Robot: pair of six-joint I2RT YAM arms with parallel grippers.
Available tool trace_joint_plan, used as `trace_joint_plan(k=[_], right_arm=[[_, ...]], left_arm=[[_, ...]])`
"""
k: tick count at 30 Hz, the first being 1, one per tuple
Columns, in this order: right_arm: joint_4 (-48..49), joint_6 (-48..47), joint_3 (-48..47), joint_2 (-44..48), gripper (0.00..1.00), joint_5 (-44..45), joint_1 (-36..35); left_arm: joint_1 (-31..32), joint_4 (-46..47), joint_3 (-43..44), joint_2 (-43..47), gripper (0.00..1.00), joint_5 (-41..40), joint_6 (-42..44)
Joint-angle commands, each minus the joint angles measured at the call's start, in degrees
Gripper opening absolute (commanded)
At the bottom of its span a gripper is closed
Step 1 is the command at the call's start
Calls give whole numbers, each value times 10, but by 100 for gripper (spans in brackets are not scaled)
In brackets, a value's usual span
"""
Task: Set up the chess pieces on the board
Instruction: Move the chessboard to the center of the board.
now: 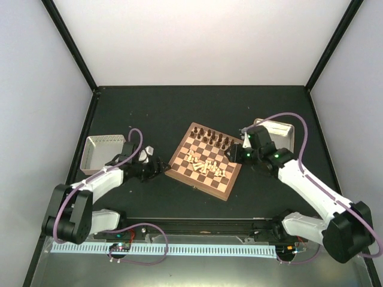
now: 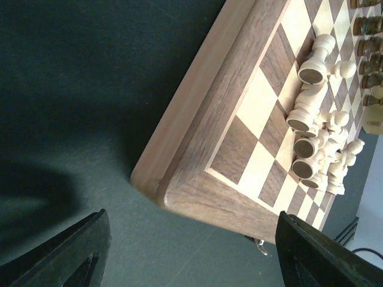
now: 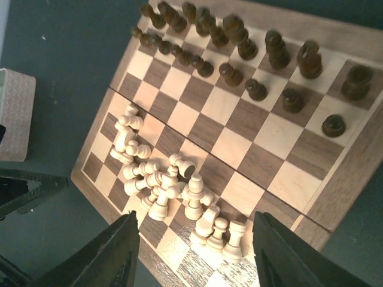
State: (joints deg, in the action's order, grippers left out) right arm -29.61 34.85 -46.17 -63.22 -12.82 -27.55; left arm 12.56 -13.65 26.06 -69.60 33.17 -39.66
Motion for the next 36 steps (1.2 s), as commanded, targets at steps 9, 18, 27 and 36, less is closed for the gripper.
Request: trace_joint_plan(k=[9,18,27,36], right_arm=[[40,-2,-51,-112,39,51,-77],[35,-30,-93,-182,37,75,-102],[-3,-16,-105,-212,33,170,-116],[-40,-16,-105,-236,32,202,-116]], left_arm=[[28,59,63,-115,47,30,3],[44,87,77,-161,35,41,-4],[49,107,87,-178,35,39,-14],[49,86,85,-152,41,2,-2]])
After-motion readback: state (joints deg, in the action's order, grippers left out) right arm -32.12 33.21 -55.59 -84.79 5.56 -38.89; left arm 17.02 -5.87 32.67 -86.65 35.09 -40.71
